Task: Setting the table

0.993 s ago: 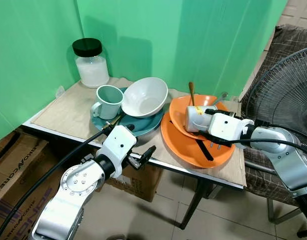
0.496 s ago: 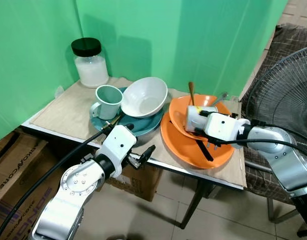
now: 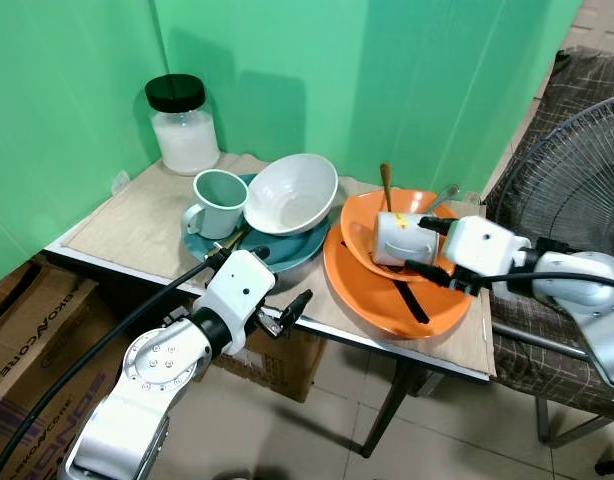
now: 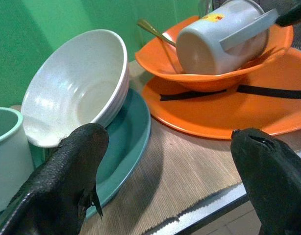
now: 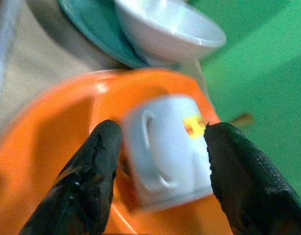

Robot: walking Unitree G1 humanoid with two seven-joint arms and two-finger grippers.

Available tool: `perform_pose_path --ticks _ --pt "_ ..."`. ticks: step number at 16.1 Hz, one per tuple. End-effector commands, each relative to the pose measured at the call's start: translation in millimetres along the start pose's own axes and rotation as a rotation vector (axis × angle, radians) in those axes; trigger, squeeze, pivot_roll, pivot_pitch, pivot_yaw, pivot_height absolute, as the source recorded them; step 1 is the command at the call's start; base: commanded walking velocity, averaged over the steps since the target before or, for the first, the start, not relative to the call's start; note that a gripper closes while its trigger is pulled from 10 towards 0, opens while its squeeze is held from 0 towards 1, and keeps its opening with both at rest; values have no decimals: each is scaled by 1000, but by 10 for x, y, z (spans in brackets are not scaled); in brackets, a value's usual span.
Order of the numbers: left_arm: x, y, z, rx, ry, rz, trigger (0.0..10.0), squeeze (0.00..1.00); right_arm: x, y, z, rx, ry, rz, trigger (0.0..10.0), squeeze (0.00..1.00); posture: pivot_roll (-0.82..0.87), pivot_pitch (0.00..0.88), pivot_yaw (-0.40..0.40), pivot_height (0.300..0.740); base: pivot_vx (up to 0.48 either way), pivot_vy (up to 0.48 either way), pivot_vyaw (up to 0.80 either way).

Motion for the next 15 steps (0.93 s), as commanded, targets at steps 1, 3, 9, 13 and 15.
perform_pose_path --ticks 1,3,9,13,15 --pt "12 1 -16 20 0 -4 10000 0 -54 84 49 48 -5 56 10000 1000 30 0 -7 740 0 0 0" --pt "26 13 -18 18 -3 3 10000 0 -62 25 189 275 -128 104 10000 1000 29 0 -6 740 0 0 0" --pt "48 57 -21 -7 -8 27 10000 0 90 -378 194 999 -332 60 10000 0 33 0 -7 740 0 0 0" --pt "51 75 8 -13 -27 37 10000 0 58 -384 242 1217 -352 114 9843 0 33 0 -6 740 0 0 0" --pt "57 77 9 -11 -29 38 10000 0 62 -358 243 1257 -341 113 1059 0 30 0 -5 740 0 0 0"
Point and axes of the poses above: a point about 5 cm out from each wrist's last joint towards the gripper, its own x axis pointing out of the wrist towards the gripper, its own y axis along the axis of the wrist's last joint, z = x × y, the point moved 2 cm from there along x, pointing out of the wrist towards the gripper, and after that the axes turned 1 degree about x, right-handed, at the moved point
